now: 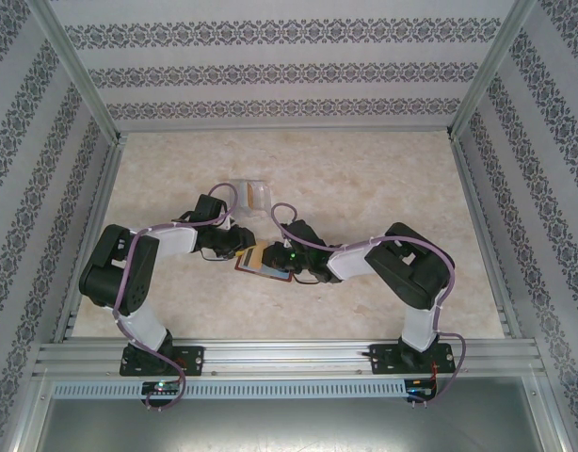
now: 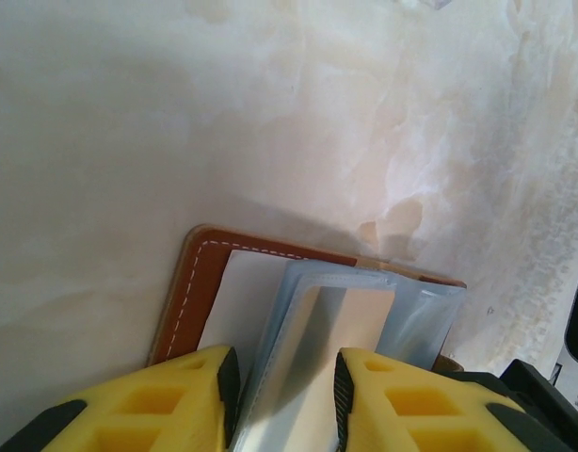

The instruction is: Put the credit cards into the card holder

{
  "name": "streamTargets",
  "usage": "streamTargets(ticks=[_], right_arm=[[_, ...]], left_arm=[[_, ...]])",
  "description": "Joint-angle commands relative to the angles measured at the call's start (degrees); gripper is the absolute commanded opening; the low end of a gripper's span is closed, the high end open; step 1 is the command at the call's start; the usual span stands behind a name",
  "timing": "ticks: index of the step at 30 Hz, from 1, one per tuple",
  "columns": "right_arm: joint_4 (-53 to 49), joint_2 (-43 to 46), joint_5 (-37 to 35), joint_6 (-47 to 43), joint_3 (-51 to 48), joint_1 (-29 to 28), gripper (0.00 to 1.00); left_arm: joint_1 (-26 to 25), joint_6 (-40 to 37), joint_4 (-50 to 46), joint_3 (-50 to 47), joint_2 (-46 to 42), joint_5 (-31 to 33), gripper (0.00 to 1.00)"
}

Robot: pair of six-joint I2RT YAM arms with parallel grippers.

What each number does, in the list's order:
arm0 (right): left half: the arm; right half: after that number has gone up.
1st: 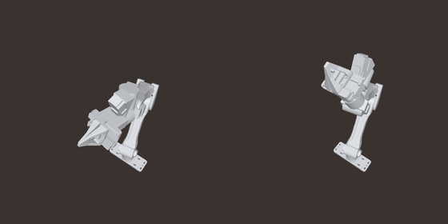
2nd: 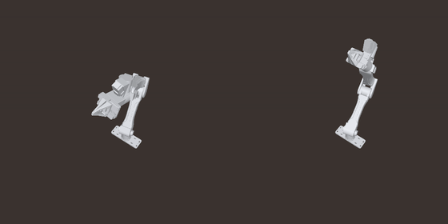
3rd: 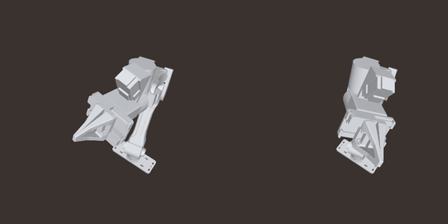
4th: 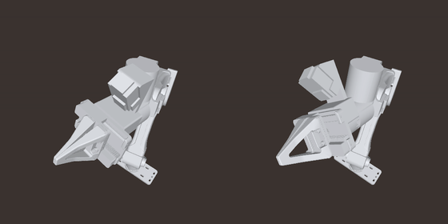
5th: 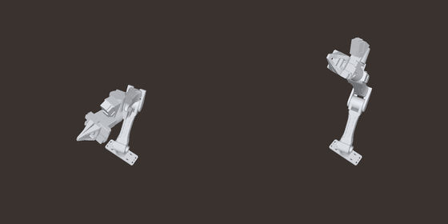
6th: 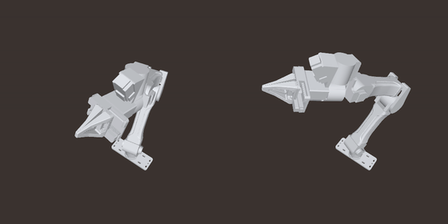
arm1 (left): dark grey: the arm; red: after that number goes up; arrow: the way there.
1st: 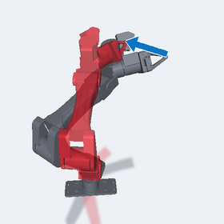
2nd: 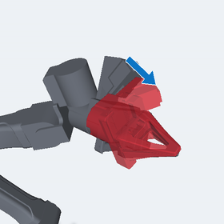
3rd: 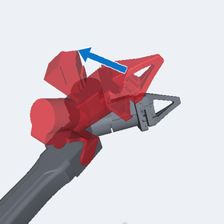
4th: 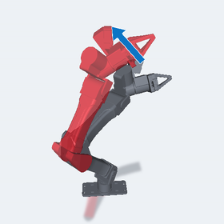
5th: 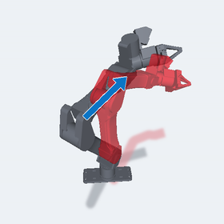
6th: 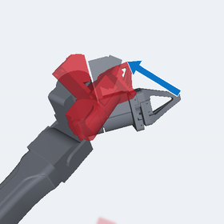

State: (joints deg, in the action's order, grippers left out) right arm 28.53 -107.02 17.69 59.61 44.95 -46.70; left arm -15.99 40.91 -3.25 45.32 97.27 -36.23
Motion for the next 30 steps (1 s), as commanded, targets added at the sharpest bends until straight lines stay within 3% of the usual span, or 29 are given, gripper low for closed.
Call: streamTargets(ticks=[1, 5, 11, 25, 30], right_arm=[[3.09, -0.13, 2.49, -1.24, 1.73, 0.0, 0.14], [2.63, 0.57, 3.88, -2.2, 0.83, 1.29, 0.14], [1.86, 2.08, 6.02, -3.04, -1.85, 3.67, 0.2], [-1.92, 8.71, 6.68, -6.41, -3.7, 5.64, 0.28], [-11.87, 11.3, 2.08, -12.0, -1.85, 4.75, 0.32]], left_arm=[[-0.02, -0.56, -3.15, -1.41, -0.76, -0.43, 0.38], [0.0, -1.42, -5.42, -0.78, -1.7, 0.31, 0.53], [0.33, -3.74, -11.26, 1.17, -4.69, 3.92, 0.62], [0.61, -7.19, -21.89, 4.9, -12.23, 8.5, 0.64], [0.92, -8.65, -25.06, 5.37, -15.13, 12.48, 0.65]])
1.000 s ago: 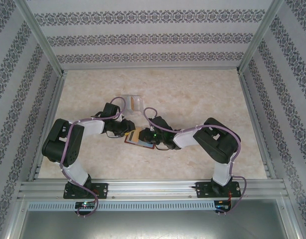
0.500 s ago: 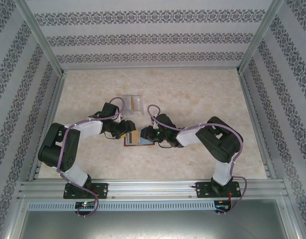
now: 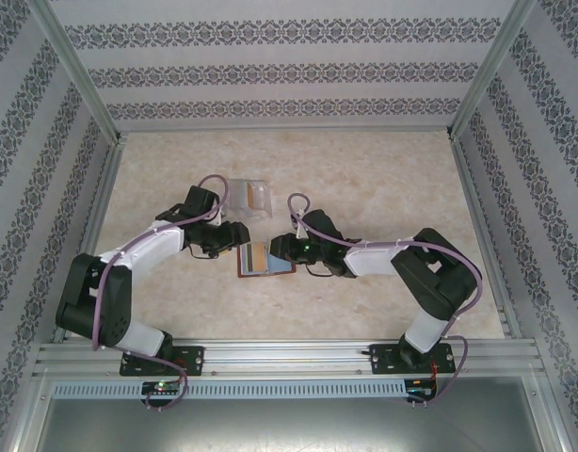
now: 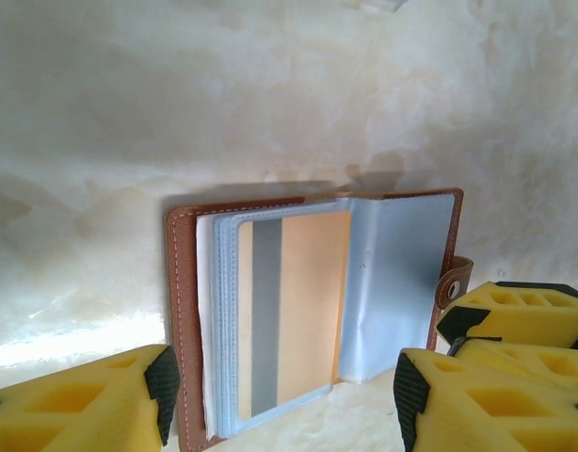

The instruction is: Put the credit cards into the card holder

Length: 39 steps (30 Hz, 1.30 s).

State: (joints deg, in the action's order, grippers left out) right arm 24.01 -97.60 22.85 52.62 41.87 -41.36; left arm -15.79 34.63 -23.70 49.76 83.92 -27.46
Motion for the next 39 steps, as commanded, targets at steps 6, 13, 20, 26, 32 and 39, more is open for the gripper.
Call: streamTargets(ticks=[6, 13, 20, 26, 32, 39], right_arm=[[-27.41, 1.28, -17.95, -13.75, 11.8, -8.13, 0.52], [-42.91, -6.2, -31.49, -16.46, 25.32, -15.19, 0.6], [-48.09, -12.44, -35.87, -15.47, 32.87, -18.13, 0.6], [-48.29, -15.14, -33.03, -14.14, 34.6, -17.71, 0.65], [-48.14, -17.48, -32.29, -13.17, 36.32, -17.87, 0.7], [-48.06, -18.67, -31.66, -13.32, 36.87, -17.87, 0.68]], left_arm=[[3.41, -0.89, -3.74, -2.3, -1.69, 4.69, 0.61], [6.44, -0.09, -1.87, -6.4, -3.81, 3.56, 0.59], [10.91, 1.45, 0.56, -10.08, -5.59, 0.33, 0.57], [12.12, 0.7, 1.24, -10.99, -5.6, -1.09, 0.57], [12.19, 0.35, 1.82, -10.89, -4.65, -2.1, 0.56], [12.19, 0.01, 1.78, -10.55, -3.91, -2.59, 0.56]])
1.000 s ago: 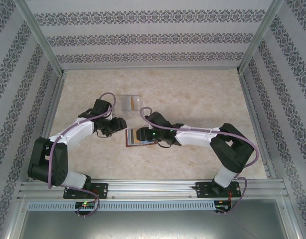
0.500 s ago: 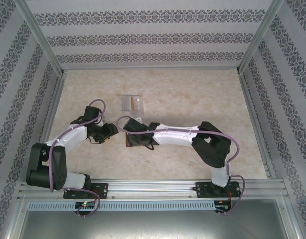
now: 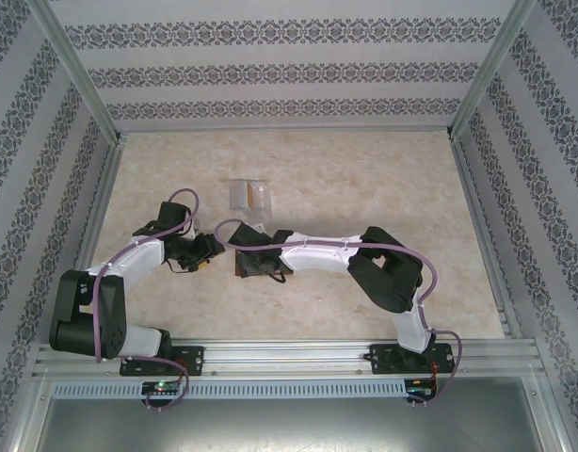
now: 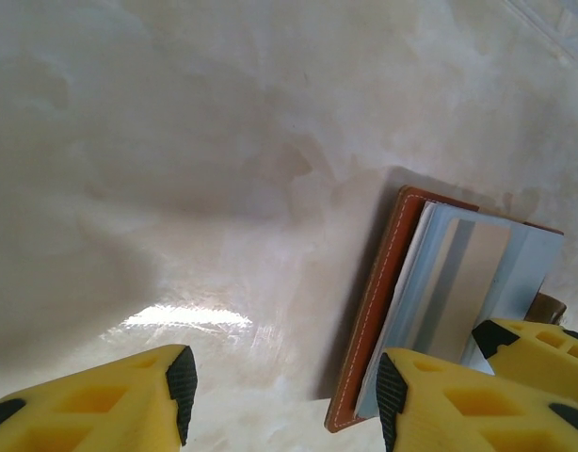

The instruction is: Put the credit cards into the card holder

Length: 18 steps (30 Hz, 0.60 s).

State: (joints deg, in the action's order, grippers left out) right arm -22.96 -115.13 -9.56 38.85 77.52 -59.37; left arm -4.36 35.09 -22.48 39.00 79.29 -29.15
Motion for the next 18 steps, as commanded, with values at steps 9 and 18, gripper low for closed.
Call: streamTargets(ticks=[9, 18], right_arm=[[0.06, 1.67, 1.88, 1.09, 0.53, 0.14, 0.76], [1.01, -0.48, 2.27, 0.89, 0.9, -0.02, 0.74]], left_arm=[[0.8, 0.5, 2.36, -0.84, 0.55, -1.6, 0.56], [0.76, 0.43, 2.65, -0.72, 1.27, -1.79, 0.54]])
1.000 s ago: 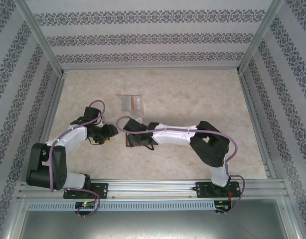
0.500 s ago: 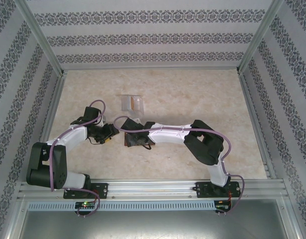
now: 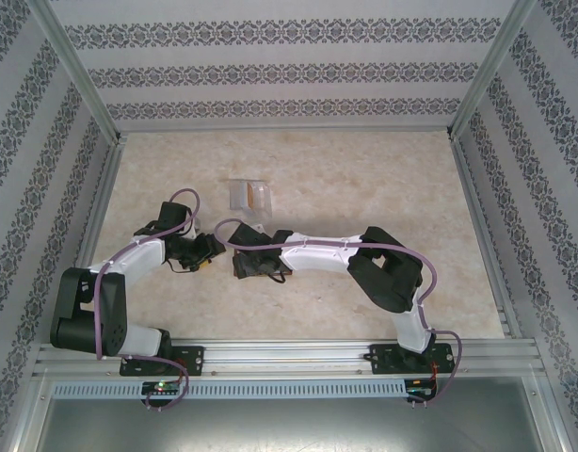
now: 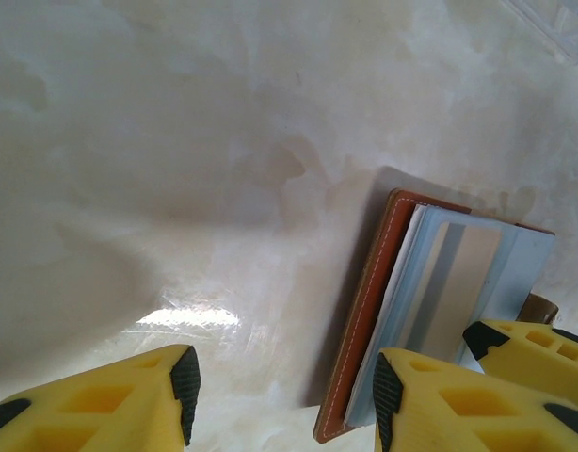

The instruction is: Put the credit cards into the card holder

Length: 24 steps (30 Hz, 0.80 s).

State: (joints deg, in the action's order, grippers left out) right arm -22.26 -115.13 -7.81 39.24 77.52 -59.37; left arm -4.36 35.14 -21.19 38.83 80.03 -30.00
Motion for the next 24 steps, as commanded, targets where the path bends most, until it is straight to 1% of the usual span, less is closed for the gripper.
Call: streamTargets(ticks=[1, 4, 9, 14, 19, 24], right_arm=[[0.42, -0.53, 0.46, 0.53, 0.93, -0.04, 0.73], [0.09, 1.17, 0.74, 0.43, 0.44, 0.21, 0.74], [-0.1, 8.74, -0.62, -0.85, -2.59, 0.53, 0.75], [0.11, 13.67, -1.93, 2.51, -7.83, 0.75, 0.76], [1.44, 14.17, -2.3, 9.23, -12.2, 1.6, 0.78], [5.17, 11.87, 0.66, 11.2, -13.74, 2.07, 0.76]], left_arm=[[0.8, 0.33, 1.35, -0.56, 0.75, -1.2, 0.54], [0.78, 1.09, 2.78, -1.04, 0.64, -2.85, 0.53], [0.76, 1.07, 4.7, -1.33, 0.45, -4.28, 0.53], [0.78, 1.22, 6.56, -1.55, 1.69, -6.14, 0.53], [0.41, 1.97, 9.83, -2.56, 2.48, -8.65, 0.52], [-0.46, 1.05, 9.2, -1.38, 4.53, -9.9, 0.51]])
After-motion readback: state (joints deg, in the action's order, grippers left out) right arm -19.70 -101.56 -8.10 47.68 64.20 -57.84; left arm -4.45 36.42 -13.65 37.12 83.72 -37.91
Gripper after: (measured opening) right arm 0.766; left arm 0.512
